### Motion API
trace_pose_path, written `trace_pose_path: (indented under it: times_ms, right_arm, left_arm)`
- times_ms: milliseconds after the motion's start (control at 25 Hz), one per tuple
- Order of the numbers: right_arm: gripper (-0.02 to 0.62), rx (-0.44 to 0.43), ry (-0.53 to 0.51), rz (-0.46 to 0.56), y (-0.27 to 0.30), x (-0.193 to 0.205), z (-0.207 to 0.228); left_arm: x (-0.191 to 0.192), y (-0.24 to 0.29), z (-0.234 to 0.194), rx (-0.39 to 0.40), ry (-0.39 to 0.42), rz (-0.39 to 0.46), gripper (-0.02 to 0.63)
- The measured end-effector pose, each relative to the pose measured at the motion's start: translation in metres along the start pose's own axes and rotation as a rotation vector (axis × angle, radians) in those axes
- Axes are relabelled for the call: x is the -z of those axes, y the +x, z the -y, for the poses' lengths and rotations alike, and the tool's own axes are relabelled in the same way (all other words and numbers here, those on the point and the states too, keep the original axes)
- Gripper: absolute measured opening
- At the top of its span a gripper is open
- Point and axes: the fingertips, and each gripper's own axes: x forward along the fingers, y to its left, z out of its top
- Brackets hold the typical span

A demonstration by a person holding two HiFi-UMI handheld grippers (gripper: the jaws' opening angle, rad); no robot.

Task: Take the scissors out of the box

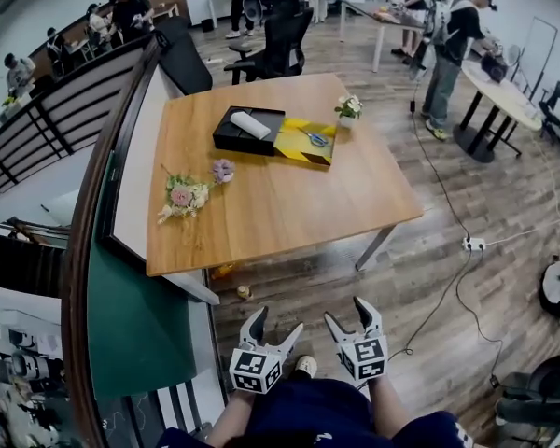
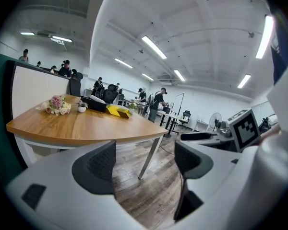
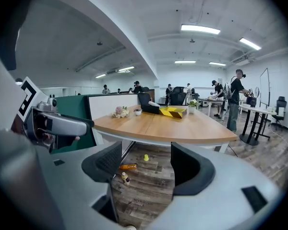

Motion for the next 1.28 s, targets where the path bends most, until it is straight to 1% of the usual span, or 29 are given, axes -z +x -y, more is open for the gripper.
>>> trace_pose_path:
  times_ms: [120,280,560,760,1000,1280]
  right_arm:
    - [0.311,0.026,0.013,-0.018,0.001,0.005,0.012]
    - [0.31,0.036,0.036,-0.012,0.0,0.008,0.019]
    - [0.308,0.059,0.081,-0.041,0.003,0.017,0.027]
    - [0.308,0.081,0.094,-0.052,0.014,0.018,0.04]
    - [0.308,0.105,0.089,-0.057,0.049,0.0,0.06]
    - [0.31,0.128,0.086,-0.077,0.11,-0.028,0.087]
  left_arm:
    - [0.002,0.012,0.007,0.012,0.002,-0.016,0.379]
    - [0.002,0.023,0.014,0.03,0.013,-0.032,0.379]
    - [0.007,0.036,0.01,0.039,0.009,-0.062,0.379]
    - [0.006,0.061,0.007,0.078,0.016,-0.081,0.379]
    - [-0.014,0.102,-0.014,0.116,0.019,-0.072,0.379]
    - [-0.04,0.16,-0.055,0.164,0.021,-0.087,0.379]
